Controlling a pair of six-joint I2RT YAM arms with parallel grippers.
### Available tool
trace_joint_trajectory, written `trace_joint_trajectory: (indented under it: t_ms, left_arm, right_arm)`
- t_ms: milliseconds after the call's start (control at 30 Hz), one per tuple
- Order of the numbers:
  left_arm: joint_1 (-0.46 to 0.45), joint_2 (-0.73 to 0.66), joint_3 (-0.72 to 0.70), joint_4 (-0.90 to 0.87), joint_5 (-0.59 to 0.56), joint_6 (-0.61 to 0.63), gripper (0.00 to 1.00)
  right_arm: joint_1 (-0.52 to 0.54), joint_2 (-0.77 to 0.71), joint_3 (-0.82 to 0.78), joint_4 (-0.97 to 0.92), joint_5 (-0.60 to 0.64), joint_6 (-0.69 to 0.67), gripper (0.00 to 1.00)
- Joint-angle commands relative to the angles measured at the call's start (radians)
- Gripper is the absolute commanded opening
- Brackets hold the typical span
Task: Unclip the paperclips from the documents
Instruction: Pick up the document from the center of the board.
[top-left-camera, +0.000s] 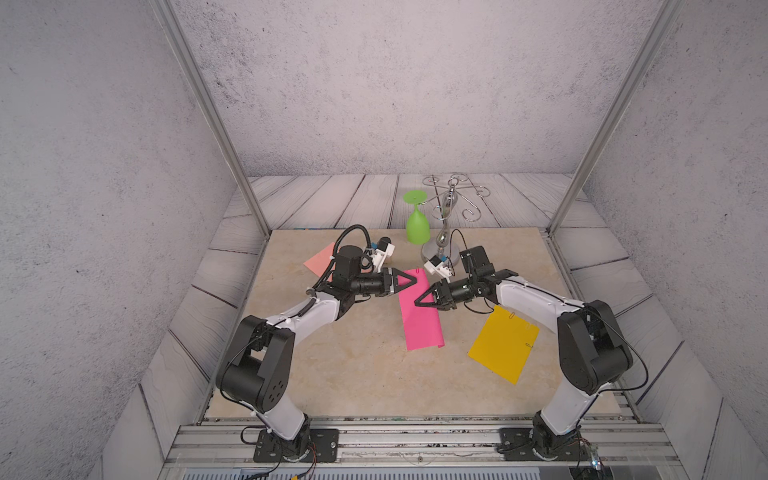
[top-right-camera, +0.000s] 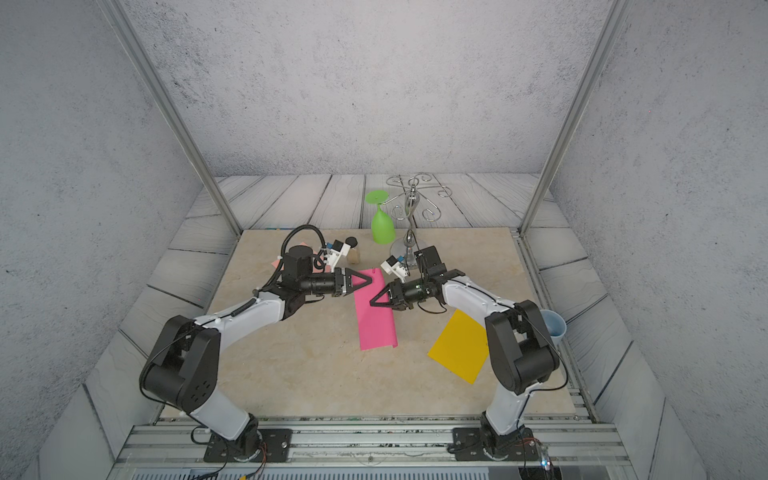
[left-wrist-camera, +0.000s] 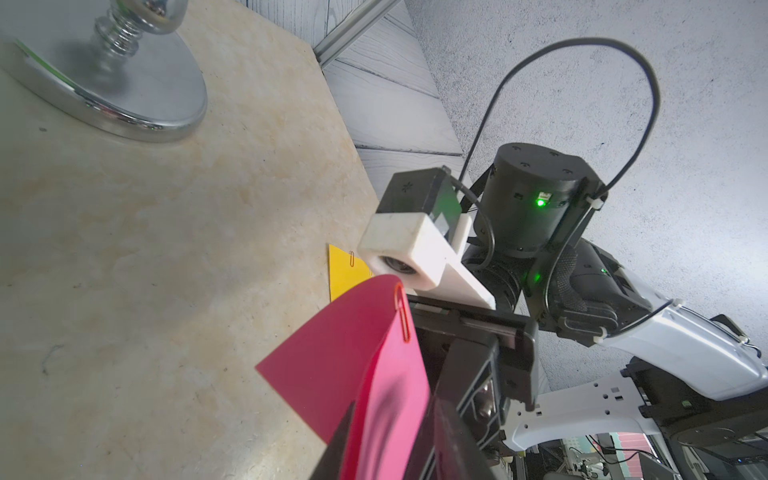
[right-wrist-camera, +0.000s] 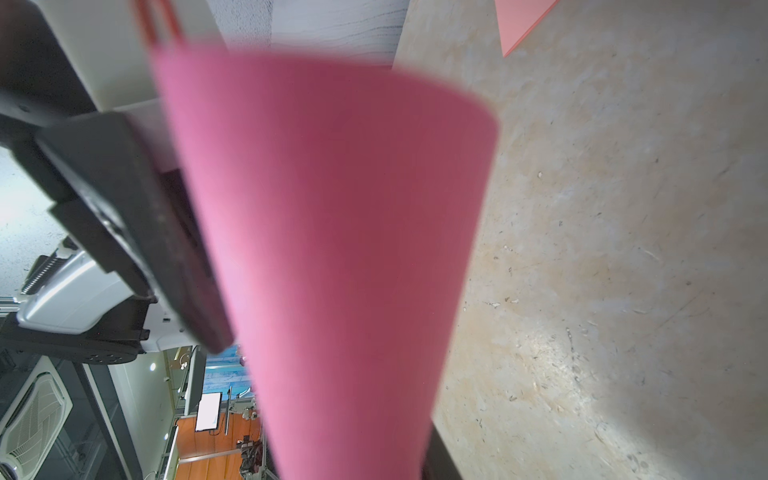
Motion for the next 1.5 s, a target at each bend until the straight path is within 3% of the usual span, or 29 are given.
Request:
trace_joint_trajectory:
  t_ms: [0, 333, 500, 733, 900, 1167, 1333, 1467]
  left_arm:
    - [-0.006, -0.019, 0.033, 0.012, 0.019, 0.013, 0.3]
    - [-0.007, -0.031, 0.027, -0.031, 0.012, 0.042, 0.11]
    - [-0.007, -0.054, 0.036, -0.072, 0.006, 0.071, 0.0]
    - [-0.007, -0.117, 0.105, -0.341, 0.0, 0.259, 0.0]
    - [-0.006, -0.159, 0.144, -0.533, -0.031, 0.402, 0.0]
    - [0.001, -0.189, 0.189, -0.723, -0.079, 0.542, 0.0]
    - [0.003, -0.192, 0.243, -0.854, -0.096, 0.644, 0.0]
    - [0.003, -0.185, 0.307, -0.992, -0.106, 0.767, 0.0]
  right_arm:
    - [0.011, 0.032, 0.037, -0.059, 0.0, -0.05, 0.27]
    - [0.011, 0.03, 0.037, -0.075, 0.012, -0.06, 0.27]
    - [0.011, 0.022, 0.041, -0.11, 0.044, -0.095, 0.33]
    - [0.007, -0.05, 0.048, -0.182, 0.195, -0.18, 0.66]
    - [0.0, -0.09, 0.082, -0.277, 0.315, -0.26, 0.81]
    - [-0.007, -0.164, 0.123, -0.389, 0.476, -0.368, 0.99]
    - [-0.01, -0.231, 0.122, -0.418, 0.535, -0.439, 0.99]
    - [-0.012, -0.269, 0.135, -0.425, 0.494, -0.493, 0.99]
